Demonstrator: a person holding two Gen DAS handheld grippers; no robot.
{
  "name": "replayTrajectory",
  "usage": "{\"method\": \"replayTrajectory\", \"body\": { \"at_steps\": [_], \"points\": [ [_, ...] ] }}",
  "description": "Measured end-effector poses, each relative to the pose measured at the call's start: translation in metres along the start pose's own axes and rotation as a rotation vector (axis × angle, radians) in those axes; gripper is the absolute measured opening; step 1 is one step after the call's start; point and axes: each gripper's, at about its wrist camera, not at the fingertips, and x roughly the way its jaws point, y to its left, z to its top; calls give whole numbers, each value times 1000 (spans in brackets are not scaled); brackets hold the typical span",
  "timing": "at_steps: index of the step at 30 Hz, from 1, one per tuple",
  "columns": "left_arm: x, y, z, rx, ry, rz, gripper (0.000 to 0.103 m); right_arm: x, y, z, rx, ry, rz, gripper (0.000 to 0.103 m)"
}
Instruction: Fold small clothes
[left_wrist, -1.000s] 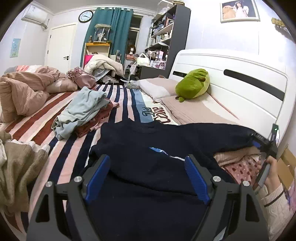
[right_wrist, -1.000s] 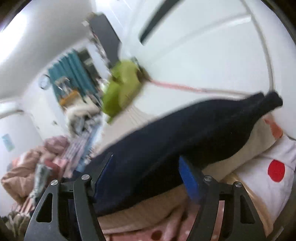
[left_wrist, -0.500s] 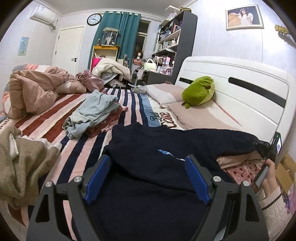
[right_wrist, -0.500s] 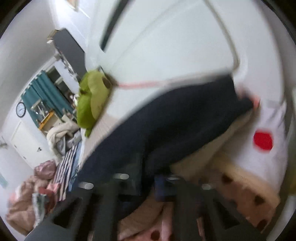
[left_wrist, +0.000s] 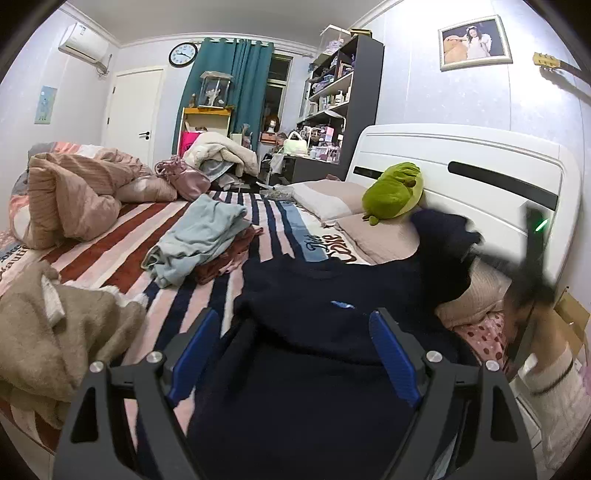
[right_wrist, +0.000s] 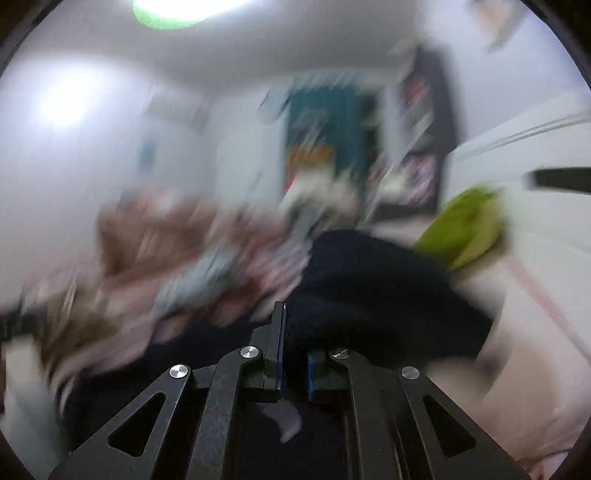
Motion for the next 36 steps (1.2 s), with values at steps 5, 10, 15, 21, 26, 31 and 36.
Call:
{"method": "replayTrajectory", "body": {
  "at_steps": [5, 10, 15, 21, 26, 31, 36],
  "points": [
    [-1, 19, -14, -24, 29, -15, 83, 89, 48, -98, 87, 428, 71, 6],
    [2, 29, -20, -49, 34, -19, 83, 47, 39, -96, 181, 325, 131, 47],
    [5, 29, -19, -63, 16, -39, 83, 13, 16, -60, 178, 201, 108, 62],
    [3, 35, -20, -75, 16, -32, 83, 78, 59, -63, 61, 332, 211, 72],
    [-9, 44, -23, -85, 9, -19, 83, 137, 66, -69, 31, 406, 90, 56],
    [-8, 53, -25, -92, 13, -12, 84, 123, 71, -56, 90, 322, 147, 7],
    [2, 56, -25, -93, 33, -39, 84, 71, 104, -52, 74, 242, 386, 6]
  ]
}}
